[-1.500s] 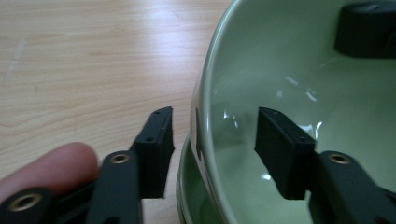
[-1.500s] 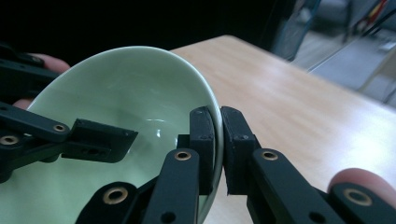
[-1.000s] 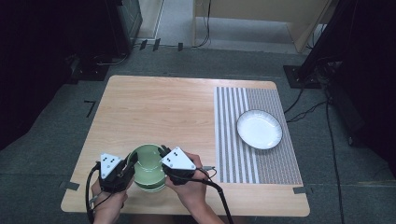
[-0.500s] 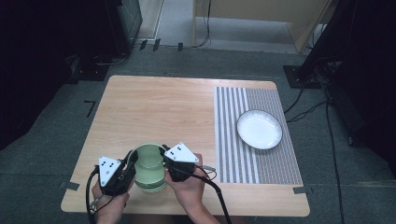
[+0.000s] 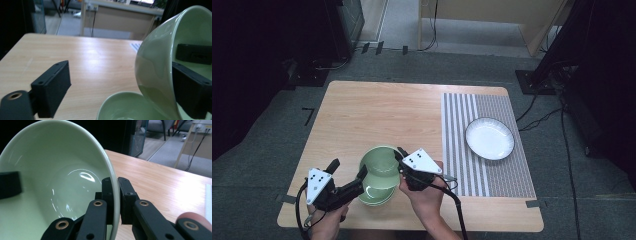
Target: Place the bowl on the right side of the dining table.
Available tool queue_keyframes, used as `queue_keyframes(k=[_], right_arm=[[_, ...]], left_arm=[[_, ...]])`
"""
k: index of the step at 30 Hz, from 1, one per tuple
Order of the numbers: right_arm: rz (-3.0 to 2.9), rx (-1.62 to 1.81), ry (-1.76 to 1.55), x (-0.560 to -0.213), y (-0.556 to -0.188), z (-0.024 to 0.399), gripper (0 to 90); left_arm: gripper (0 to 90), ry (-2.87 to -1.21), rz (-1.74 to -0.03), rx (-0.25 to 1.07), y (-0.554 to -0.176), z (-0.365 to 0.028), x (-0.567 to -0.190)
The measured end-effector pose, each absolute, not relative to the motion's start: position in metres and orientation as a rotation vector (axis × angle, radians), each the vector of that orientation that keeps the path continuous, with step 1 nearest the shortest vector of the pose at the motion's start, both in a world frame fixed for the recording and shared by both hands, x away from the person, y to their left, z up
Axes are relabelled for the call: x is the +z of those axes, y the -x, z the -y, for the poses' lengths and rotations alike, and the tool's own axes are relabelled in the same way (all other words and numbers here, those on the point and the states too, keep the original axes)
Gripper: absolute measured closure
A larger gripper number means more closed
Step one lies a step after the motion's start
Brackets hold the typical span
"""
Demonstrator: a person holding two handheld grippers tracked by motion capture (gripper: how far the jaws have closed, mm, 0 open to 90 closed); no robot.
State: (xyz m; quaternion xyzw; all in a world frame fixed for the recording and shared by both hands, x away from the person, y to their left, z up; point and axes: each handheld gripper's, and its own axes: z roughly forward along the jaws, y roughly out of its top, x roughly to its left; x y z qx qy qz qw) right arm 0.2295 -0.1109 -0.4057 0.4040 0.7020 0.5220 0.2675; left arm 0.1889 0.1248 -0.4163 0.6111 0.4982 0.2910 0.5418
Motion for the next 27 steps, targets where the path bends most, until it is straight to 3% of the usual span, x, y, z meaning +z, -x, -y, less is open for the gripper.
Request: queue_keyframes(k=[3, 5, 27], right_arm=[[-1.901, 1.410, -1.086, -0.405, -0.230, 0.116, 85.5], [-1.899, 1.402, -1.089, -0.406, -0.231, 0.117, 85.5], [-1.856, 1.419, -1.148, -0.410, -0.232, 0.155, 85.4]], left_arm=[[6.5, -1.453, -1.161, 0.631, -0.185, -0.127, -0.415], [0.0, -1.423, -1.120, 0.555, -0.183, -0.131, -0.414], [0.0, -1.388, -1.287, 0.663, -0.192, -0.176, -0.429]])
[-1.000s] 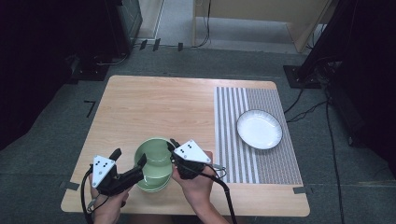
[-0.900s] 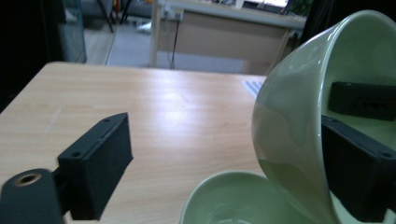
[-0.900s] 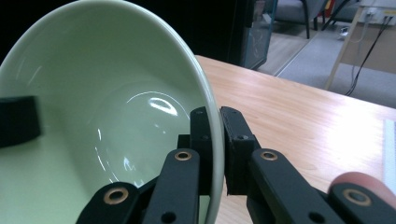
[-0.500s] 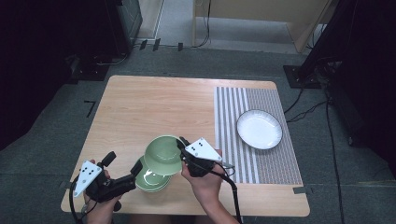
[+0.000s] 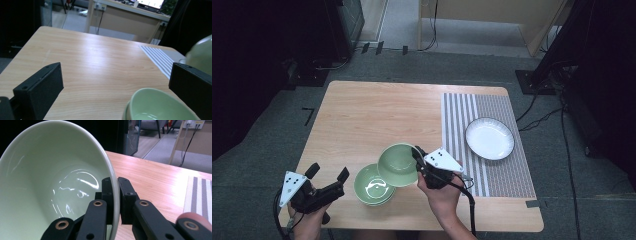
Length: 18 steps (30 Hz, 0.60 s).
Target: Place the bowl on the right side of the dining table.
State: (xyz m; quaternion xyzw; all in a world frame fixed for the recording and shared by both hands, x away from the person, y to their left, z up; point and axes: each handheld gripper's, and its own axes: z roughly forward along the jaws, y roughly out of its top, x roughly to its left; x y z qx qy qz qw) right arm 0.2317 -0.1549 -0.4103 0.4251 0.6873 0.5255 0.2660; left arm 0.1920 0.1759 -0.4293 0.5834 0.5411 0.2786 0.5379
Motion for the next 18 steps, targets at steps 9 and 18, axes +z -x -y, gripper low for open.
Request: queue_keyframes(k=[9, 18], right_arm=[[-1.853, 1.425, -1.165, -0.409, -0.232, 0.169, 85.4], [-1.857, 1.418, -1.190, -0.411, -0.229, 0.184, 85.4]], left_arm=[[0.0, -1.487, -1.414, 0.719, -0.206, -0.186, -0.456], [0.0, -1.570, -1.560, 0.707, -0.221, -0.202, -0.483]])
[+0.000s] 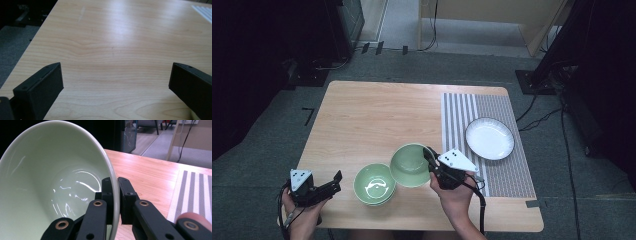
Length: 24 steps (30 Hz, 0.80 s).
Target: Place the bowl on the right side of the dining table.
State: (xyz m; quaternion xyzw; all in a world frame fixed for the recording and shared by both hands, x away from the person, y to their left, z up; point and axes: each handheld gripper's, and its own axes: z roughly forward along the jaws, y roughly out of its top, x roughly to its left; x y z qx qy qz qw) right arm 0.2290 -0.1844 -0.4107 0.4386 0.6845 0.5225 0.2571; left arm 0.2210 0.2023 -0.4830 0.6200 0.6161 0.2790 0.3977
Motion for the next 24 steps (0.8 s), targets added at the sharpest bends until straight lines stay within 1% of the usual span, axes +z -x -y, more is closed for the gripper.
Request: queue_keyframes(k=[4, 10, 19, 24], right_arm=[[-1.846, 1.420, -1.201, -0.411, -0.229, 0.189, 85.5], [-1.826, 1.414, -1.213, -0.409, -0.229, 0.196, 85.4], [-1.818, 1.405, -1.238, -0.412, -0.230, 0.205, 85.4], [-1.803, 1.402, -1.253, -0.411, -0.231, 0.211, 85.4]], left_arm=[[0.0, -1.597, -1.599, 0.708, -0.226, -0.208, -0.493], [0.0, -1.695, -1.658, 0.729, -0.232, -0.212, -0.510], [0.0, -1.778, -1.660, 0.754, -0.235, -0.210, -0.518], [0.0, -1.808, -1.692, 0.739, -0.237, -0.213, -0.519]])
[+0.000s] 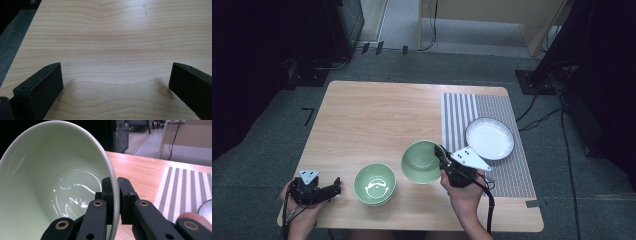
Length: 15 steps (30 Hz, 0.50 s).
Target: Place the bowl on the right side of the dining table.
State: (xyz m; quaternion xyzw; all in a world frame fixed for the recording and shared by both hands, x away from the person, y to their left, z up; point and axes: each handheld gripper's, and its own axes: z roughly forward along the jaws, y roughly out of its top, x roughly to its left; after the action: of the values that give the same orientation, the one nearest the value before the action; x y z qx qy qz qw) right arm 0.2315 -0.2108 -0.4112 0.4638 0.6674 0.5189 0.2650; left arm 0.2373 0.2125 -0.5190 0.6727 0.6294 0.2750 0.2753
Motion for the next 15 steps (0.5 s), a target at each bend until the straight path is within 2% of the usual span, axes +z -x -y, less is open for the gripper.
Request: queue_keyframes(k=[15], right_arm=[[-1.732, 1.395, -1.312, -0.408, -0.238, 0.238, 85.4]], left_arm=[[0.0, -1.801, -1.704, 0.706, -0.239, -0.220, -0.519]])
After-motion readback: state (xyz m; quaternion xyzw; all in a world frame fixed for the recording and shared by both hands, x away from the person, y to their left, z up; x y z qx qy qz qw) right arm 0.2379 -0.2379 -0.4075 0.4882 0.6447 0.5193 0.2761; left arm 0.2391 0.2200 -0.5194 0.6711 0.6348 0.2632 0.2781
